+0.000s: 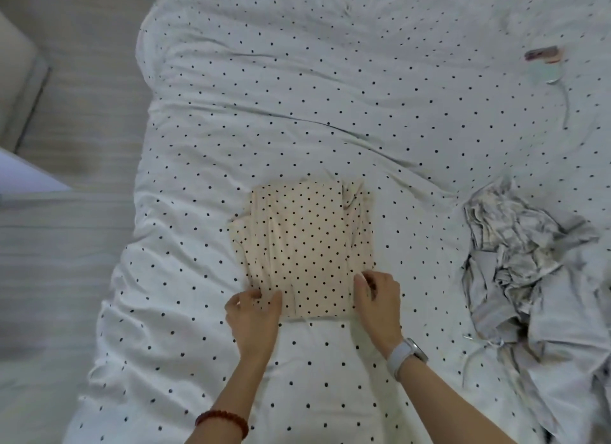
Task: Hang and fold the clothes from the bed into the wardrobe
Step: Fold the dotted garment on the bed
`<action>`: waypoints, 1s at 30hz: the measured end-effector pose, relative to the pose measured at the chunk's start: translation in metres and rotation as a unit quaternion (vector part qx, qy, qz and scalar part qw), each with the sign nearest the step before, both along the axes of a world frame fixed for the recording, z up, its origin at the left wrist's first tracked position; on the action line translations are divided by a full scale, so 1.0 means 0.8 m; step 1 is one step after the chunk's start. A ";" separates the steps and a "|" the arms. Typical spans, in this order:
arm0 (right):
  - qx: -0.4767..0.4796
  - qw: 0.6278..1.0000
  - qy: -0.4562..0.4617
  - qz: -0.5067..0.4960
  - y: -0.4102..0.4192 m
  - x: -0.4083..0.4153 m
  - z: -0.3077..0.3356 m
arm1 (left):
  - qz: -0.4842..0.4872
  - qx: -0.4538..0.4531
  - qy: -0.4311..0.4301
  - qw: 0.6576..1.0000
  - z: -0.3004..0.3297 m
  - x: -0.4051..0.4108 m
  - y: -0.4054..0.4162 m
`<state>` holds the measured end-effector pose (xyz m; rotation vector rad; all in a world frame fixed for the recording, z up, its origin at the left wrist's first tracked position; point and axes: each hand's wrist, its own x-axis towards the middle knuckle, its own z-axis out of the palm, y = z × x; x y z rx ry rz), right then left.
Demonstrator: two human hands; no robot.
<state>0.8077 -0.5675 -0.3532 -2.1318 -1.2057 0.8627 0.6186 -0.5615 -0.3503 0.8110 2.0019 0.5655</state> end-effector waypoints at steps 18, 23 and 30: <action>-0.129 0.975 0.171 -0.050 0.060 0.014 0.038 | 0.049 0.011 -0.201 0.978 0.017 -0.012 0.073; -0.128 0.971 0.192 -0.061 0.097 0.003 0.039 | 0.064 0.024 -0.190 0.979 0.011 -0.002 0.105; -0.107 0.973 0.200 -0.040 0.127 -0.021 0.027 | 0.003 0.029 -0.188 0.982 0.014 0.000 0.142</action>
